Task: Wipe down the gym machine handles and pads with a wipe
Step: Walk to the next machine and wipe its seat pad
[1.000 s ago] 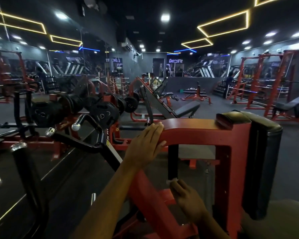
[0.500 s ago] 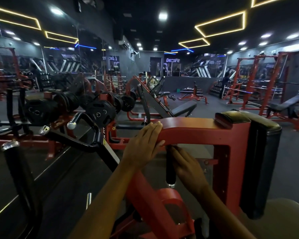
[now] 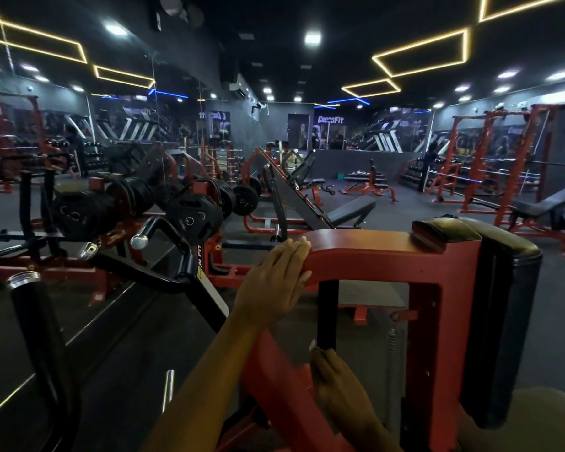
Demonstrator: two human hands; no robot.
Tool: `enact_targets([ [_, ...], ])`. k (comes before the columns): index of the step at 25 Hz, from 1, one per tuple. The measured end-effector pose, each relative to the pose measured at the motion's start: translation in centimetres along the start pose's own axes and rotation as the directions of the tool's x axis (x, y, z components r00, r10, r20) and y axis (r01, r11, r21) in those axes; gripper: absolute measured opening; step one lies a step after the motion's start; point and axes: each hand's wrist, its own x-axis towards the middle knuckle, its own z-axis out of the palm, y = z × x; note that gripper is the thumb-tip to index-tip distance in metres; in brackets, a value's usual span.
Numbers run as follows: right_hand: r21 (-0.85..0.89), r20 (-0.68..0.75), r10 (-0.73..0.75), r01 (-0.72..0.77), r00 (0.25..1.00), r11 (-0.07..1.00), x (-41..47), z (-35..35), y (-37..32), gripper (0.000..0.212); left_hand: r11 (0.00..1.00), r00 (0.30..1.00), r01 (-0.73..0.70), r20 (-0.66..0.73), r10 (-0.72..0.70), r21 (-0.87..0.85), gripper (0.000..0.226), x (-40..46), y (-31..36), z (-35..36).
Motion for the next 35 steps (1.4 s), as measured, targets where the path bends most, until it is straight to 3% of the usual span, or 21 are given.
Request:
enact_targets([
  [5,0.255,-0.023,0.220,-0.207,0.975,0.945,-1.1,-3.7,0.1,0.039,1.000,1.000,0.006,-0.001,-0.006,-0.011,0.049,0.0,0.1,0.1],
  [9,0.377,-0.052,0.376,-0.331,0.925,0.865,-2.6,-7.4,2.0,0.026,0.999,0.999,0.033,0.038,-0.033,-0.008,0.048,0.0,0.5,-0.1],
  [14,0.404,-0.009,0.477,-0.433,0.879,0.806,-5.9,-13.6,5.8,0.024,0.929,0.934,0.357,0.047,-0.354,-0.102,0.050,-0.9,4.6,-1.3],
  [17,0.409,-0.009,0.573,-0.520,0.819,0.750,-8.2,-16.0,7.0,0.012,0.917,0.936,0.352,0.103,-0.337,-0.190,0.050,-1.4,9.0,-2.3],
  [19,0.353,-0.014,0.617,-0.573,0.787,0.740,-9.5,-17.5,8.3,0.004,0.910,0.954,0.280,0.193,-0.229,-0.307,0.045,-1.2,13.5,-2.8],
  [21,0.314,-0.040,0.597,-0.558,0.801,0.769,-10.9,-19.1,9.5,0.004,0.868,0.933,0.294,0.317,-0.170,-0.400,0.044,-0.7,18.5,-2.7],
  [23,0.268,-0.079,0.591,-0.554,0.803,0.788,-13.4,-21.8,10.7,0.004,0.792,0.881,0.387,0.442,-0.168,-0.471,0.045,-0.3,24.3,-1.6],
  [26,0.198,-0.099,0.657,-0.632,0.747,0.749,-19.8,-26.7,13.7,0.004,0.640,0.796,0.531,0.586,-0.151,-0.556,0.044,0.2,33.1,0.2],
  [29,0.167,-0.094,0.745,-0.727,0.661,0.666,-28.3,-32.7,16.7,0.006,0.551,0.779,0.545,0.624,-0.054,-0.632,0.040,1.2,42.6,1.4],
  [35,-0.069,-0.234,0.897,-0.926,0.376,0.370,-50.7,-51.1,20.6,0.020,0.343,0.714,0.570,0.657,0.244,-0.747,0.037,3.4,67.4,2.2],
])
